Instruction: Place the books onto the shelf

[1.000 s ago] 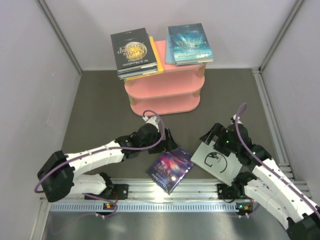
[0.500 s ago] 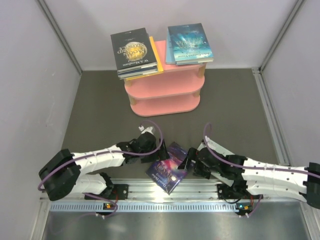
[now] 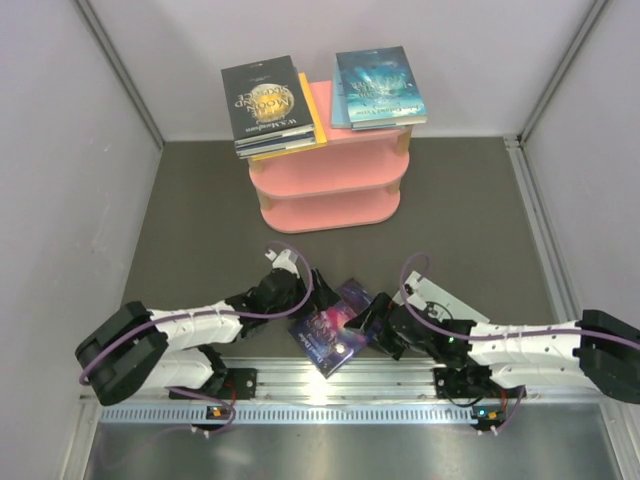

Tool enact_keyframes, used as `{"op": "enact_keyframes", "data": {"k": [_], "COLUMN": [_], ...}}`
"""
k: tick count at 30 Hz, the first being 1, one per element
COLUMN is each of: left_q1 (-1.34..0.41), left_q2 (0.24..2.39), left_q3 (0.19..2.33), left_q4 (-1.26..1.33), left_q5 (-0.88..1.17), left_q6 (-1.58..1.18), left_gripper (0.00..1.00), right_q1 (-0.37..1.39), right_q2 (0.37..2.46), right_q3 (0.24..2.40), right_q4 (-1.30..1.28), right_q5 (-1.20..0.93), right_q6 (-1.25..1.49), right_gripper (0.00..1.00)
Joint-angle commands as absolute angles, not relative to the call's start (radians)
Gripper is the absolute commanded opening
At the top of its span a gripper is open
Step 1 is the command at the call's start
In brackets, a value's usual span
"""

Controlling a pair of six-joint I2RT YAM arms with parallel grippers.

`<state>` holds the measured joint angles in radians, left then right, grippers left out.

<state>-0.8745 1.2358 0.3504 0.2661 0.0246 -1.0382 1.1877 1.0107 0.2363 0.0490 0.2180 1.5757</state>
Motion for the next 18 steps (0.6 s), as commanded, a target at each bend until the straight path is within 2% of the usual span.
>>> {"op": "enact_keyframes", "data": {"k": [1,5,12,15,18], "left_q1": [-0.943,-0.948,-0.95,-0.95,-0.95], "left_q2": [1.263,1.235,1.194,1.131,1.105], "left_q3": [0.29,0.269,0.218,0.238,0.256], "left_q4": [0.48,0.517,0.598,0.571,0.529], "left_q5": [0.333,0.339,0.359,0.357,0.356], "left_q6": [-1.227,-1.253,-1.316,-1.313,-1.299], "left_gripper": [0.99,0.99,0.99,0.99,0.99], "right_q1": [1.242,1.313,1.327,1.328,1.328], "right_q2": [1.143,1.031,0.766,0.718,0.701], "right_q3": [0.149,0.15,0.247,0.268,0.224], "right_q4": [0.242,0.244,0.031,-0.023,0.061], "right_q5": [0.313,0.445,0.679,0.716,0.713], "right_q6": [1.653,1.677,1.592,1.559,1.543], "right_gripper": [1.0,1.0,1.0,1.0,1.0]}}
